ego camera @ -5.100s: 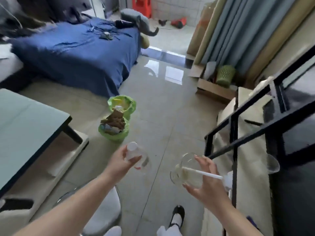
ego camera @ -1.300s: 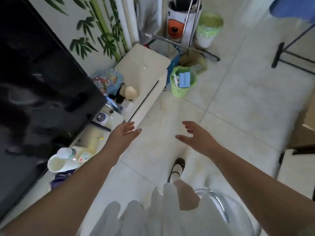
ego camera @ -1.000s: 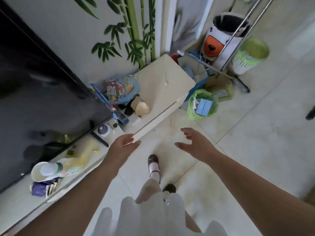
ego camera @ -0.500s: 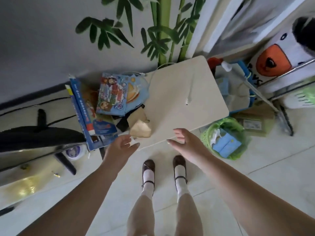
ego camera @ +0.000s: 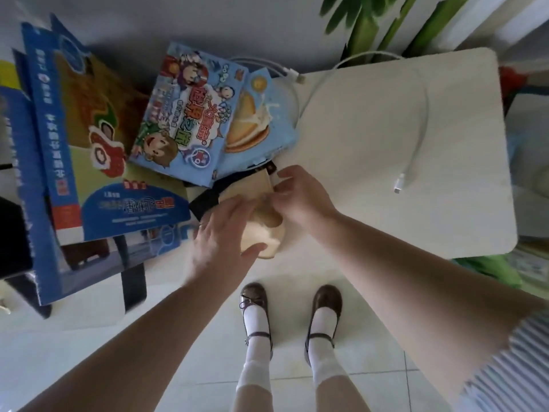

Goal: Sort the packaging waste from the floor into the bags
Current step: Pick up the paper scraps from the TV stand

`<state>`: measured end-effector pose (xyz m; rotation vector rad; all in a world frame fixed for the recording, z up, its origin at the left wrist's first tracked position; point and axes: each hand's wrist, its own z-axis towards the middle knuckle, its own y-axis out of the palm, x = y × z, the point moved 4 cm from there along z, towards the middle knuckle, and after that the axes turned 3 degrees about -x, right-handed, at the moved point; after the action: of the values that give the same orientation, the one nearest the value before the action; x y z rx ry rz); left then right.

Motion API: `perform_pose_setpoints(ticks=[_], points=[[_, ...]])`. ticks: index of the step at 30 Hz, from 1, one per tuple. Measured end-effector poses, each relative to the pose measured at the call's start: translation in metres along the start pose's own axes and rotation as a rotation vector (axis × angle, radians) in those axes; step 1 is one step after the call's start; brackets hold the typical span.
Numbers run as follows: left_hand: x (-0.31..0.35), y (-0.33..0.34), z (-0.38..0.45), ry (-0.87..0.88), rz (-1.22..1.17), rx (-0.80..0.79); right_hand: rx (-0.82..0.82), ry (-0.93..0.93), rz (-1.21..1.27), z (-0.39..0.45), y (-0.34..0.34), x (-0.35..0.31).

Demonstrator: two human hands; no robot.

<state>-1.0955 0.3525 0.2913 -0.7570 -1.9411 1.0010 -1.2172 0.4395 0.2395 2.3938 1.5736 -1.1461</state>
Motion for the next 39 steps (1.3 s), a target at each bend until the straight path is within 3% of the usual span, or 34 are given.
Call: perform_pose_setpoints(ticks=[4, 7, 14, 21, 26, 34, 39], points=[[-0.006, -0.006, 0.017, 0.16, 0.122, -0.013, -0.08, 0.02, -0.148, 0.008, 0.007, -0.007], [-0.01, -0.006, 0.022, 0.241, 0.193, -0.051, -0.11, 0.021, -0.129, 0.009, 0.006, -0.01], [-0.002, -0.018, 0.005, 0.204, -0.157, -0.018, -0.011, -0.036, 0.101, -0.016, -0.023, -0.01], [-0.004, -0.043, -0.057, -0.3, -0.62, -0.075, 0.133, -0.106, 0.036, -0.079, -0.059, -0.016], [0.003, -0.087, -0.121, -0.639, -0.929, 0.016, 0.147, -0.19, -0.002, -0.146, -0.071, -0.063], [0.028, -0.169, -0.283, -0.845, -1.445, 0.288, -0.046, -0.304, -0.126, -0.295, -0.032, -0.147], [0.009, -0.201, -0.384, -0.926, -1.69, 0.574, -0.212, -0.437, -0.217, -0.365, 0.026, -0.194]])
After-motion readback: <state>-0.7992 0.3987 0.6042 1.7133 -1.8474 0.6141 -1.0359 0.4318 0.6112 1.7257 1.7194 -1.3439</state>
